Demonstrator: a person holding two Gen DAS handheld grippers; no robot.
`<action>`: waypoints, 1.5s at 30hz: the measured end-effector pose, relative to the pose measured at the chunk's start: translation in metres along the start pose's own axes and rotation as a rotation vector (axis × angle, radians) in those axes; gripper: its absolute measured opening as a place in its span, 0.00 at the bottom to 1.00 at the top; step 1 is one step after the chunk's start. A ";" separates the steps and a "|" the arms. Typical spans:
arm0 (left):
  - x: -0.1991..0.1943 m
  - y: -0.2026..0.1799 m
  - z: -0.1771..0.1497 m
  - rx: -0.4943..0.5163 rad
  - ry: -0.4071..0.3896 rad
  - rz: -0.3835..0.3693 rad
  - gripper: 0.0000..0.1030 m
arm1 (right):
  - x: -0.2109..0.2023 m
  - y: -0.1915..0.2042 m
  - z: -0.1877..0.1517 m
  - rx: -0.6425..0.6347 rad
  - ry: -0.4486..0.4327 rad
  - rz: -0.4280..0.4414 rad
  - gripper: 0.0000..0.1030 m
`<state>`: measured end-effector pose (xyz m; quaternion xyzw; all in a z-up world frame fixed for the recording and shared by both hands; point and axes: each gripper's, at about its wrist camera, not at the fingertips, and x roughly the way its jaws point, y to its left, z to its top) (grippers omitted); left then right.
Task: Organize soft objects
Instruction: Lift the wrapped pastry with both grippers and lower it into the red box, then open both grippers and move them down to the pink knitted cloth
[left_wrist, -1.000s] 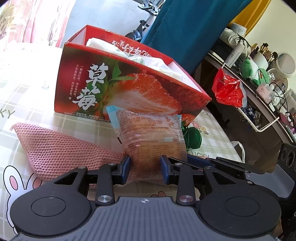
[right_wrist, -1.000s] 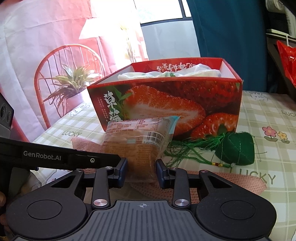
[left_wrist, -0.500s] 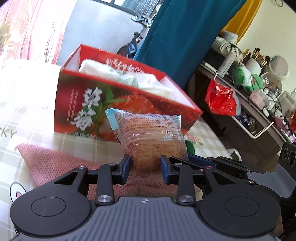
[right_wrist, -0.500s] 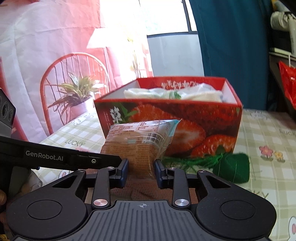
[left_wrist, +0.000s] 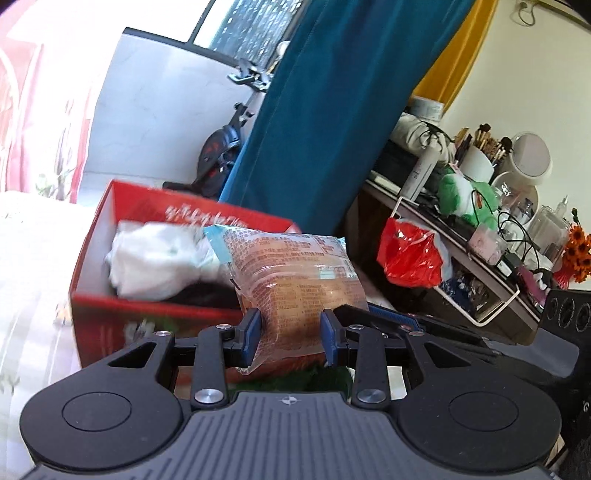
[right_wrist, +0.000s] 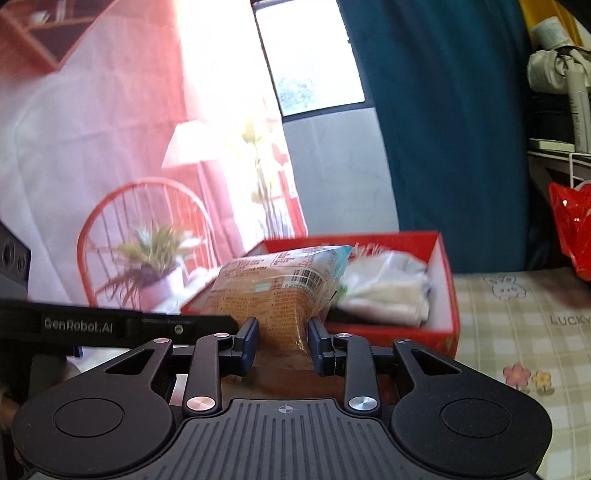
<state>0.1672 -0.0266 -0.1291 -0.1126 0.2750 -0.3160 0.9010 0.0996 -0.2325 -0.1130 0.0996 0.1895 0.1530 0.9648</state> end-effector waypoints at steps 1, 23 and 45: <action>0.003 -0.001 0.005 0.009 0.002 0.000 0.35 | 0.002 -0.003 0.005 0.002 -0.005 -0.002 0.26; 0.072 0.041 0.039 -0.046 0.106 0.103 0.35 | 0.087 -0.023 0.026 0.092 0.103 -0.046 0.26; 0.051 0.023 0.031 0.074 0.075 0.216 0.40 | 0.064 -0.026 0.010 0.039 0.060 -0.115 0.30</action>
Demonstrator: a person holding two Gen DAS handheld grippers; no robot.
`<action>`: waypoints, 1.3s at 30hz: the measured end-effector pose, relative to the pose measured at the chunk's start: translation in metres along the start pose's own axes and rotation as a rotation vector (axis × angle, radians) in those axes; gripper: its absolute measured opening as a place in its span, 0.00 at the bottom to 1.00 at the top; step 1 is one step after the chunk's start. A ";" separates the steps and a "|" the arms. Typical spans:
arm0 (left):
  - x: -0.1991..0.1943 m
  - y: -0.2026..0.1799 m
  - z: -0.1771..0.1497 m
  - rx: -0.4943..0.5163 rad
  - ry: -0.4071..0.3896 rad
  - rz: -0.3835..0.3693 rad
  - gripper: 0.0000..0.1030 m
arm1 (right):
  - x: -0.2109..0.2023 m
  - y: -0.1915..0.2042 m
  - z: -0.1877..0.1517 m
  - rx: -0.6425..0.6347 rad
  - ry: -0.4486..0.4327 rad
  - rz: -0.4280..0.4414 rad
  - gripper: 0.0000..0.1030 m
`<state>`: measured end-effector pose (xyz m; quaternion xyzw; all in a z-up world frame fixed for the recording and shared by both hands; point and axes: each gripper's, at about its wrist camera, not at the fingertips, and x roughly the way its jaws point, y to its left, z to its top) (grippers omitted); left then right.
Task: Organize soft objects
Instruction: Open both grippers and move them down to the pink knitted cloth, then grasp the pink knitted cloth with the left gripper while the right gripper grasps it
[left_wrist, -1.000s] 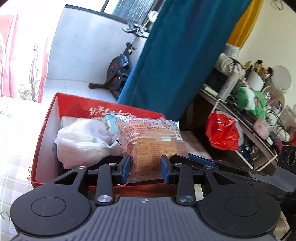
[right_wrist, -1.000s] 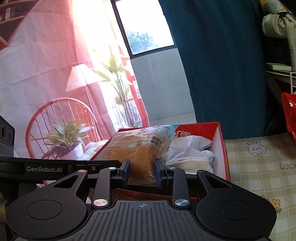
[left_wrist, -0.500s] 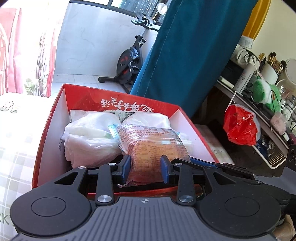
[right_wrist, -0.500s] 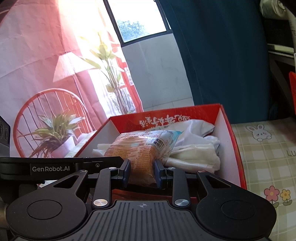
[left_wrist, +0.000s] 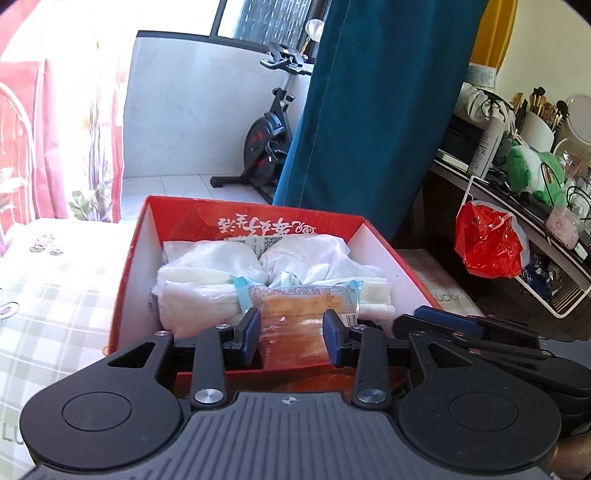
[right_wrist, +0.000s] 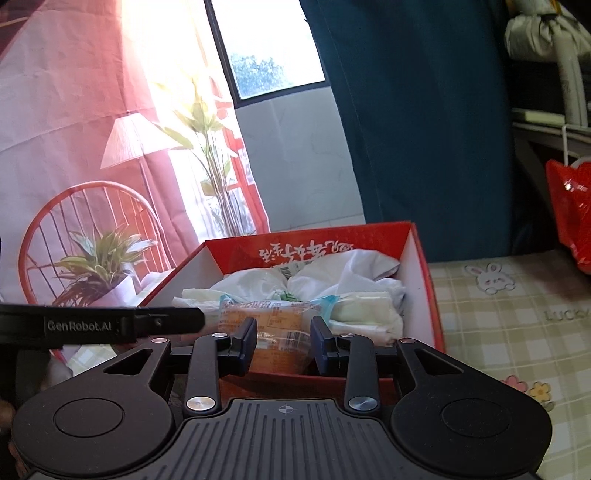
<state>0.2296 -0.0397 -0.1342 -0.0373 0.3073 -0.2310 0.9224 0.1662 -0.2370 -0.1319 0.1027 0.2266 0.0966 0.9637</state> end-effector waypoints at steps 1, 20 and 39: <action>-0.005 -0.001 -0.001 0.007 -0.005 0.004 0.41 | -0.005 0.001 -0.002 -0.010 -0.009 -0.002 0.30; -0.030 -0.002 -0.081 0.004 0.089 0.063 0.57 | -0.049 -0.006 -0.088 -0.040 0.099 -0.063 0.30; -0.013 0.023 -0.135 -0.016 0.210 0.217 0.77 | -0.038 -0.023 -0.140 0.039 0.277 -0.203 0.61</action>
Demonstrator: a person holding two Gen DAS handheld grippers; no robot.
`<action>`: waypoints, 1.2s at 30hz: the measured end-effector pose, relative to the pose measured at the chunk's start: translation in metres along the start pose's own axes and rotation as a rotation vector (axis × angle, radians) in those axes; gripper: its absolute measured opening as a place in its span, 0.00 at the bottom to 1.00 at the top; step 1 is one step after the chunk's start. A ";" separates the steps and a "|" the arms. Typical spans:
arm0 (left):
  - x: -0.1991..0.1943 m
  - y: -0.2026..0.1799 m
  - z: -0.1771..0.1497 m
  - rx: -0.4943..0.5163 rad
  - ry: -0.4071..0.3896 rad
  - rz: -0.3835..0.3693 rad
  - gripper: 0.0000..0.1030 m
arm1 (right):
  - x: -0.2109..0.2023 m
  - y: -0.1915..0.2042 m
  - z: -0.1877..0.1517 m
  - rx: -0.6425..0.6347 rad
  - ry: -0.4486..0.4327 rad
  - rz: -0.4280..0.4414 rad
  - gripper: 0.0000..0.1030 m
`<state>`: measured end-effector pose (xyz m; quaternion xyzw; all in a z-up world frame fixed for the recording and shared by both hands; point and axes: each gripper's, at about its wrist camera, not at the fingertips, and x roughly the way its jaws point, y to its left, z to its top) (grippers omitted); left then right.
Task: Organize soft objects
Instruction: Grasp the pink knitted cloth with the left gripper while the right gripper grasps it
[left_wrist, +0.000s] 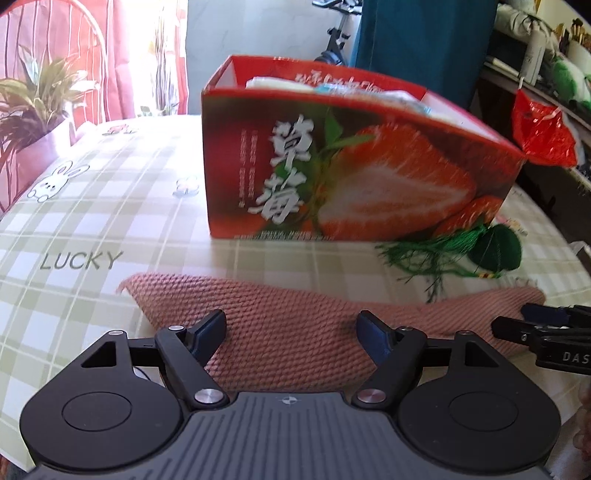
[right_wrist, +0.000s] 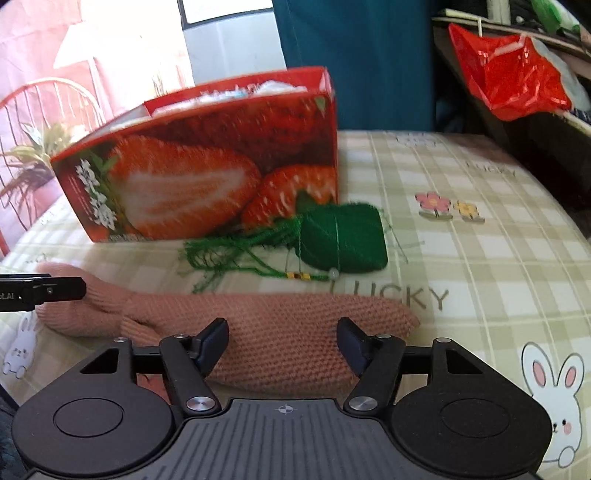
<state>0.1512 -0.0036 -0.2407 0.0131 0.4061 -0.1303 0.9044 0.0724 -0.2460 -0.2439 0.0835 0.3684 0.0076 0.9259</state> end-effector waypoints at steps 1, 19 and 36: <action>0.001 0.000 -0.001 0.001 0.004 0.002 0.77 | 0.001 0.000 -0.001 -0.005 -0.001 -0.001 0.62; 0.007 -0.004 -0.008 0.018 0.008 0.007 0.87 | 0.005 0.011 -0.004 -0.073 -0.004 -0.013 0.71; 0.010 0.001 -0.005 0.003 0.041 -0.020 0.86 | 0.004 0.020 -0.006 -0.138 0.004 0.006 0.52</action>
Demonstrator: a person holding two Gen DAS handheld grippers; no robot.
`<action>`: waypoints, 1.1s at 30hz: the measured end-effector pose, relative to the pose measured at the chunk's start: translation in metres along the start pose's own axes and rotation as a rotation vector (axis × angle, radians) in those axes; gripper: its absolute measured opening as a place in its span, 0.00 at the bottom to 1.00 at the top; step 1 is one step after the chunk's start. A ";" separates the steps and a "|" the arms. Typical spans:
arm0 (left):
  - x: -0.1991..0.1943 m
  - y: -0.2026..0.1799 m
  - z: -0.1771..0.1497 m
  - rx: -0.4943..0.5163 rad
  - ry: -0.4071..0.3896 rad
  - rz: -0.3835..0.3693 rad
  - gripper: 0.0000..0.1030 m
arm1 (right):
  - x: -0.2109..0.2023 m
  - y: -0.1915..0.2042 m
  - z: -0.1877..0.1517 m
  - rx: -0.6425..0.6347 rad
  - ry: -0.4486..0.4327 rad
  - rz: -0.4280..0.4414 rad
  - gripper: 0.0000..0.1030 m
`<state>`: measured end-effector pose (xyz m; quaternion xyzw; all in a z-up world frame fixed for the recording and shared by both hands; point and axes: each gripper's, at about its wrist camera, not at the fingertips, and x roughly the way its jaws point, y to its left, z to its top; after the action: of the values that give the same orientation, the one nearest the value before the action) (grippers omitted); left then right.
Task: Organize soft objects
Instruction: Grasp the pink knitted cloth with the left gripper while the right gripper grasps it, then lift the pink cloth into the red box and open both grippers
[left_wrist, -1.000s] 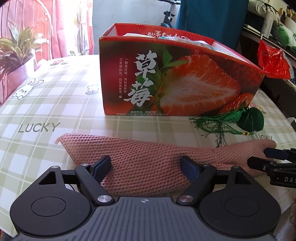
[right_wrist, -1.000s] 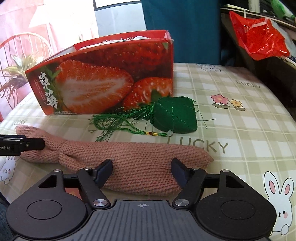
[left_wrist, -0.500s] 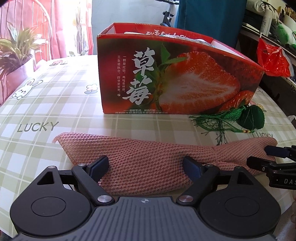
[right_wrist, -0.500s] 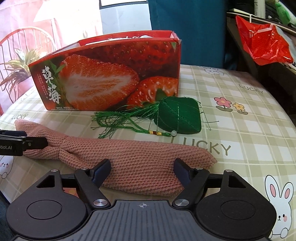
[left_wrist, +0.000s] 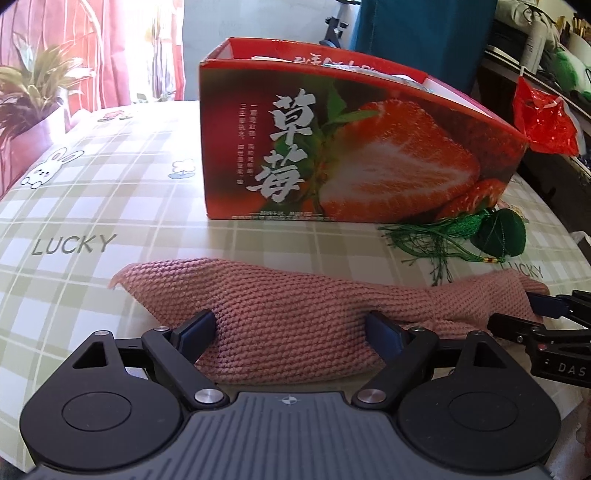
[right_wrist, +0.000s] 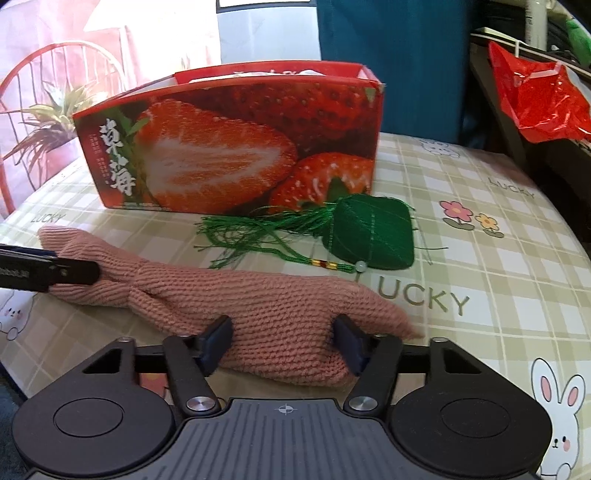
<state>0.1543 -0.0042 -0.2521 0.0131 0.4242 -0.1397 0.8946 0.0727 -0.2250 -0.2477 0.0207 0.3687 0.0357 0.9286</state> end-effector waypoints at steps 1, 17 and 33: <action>0.000 0.000 0.000 0.001 0.001 0.000 0.86 | 0.000 0.001 0.000 -0.003 0.001 0.003 0.51; -0.007 -0.006 -0.003 0.024 -0.007 -0.111 0.31 | -0.006 0.005 0.001 0.035 0.012 0.125 0.13; -0.037 -0.002 0.003 -0.038 -0.128 -0.166 0.23 | -0.032 -0.011 0.014 0.120 -0.156 0.178 0.10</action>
<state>0.1336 0.0025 -0.2218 -0.0478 0.3684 -0.2058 0.9053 0.0597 -0.2388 -0.2165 0.1116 0.2935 0.0943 0.9447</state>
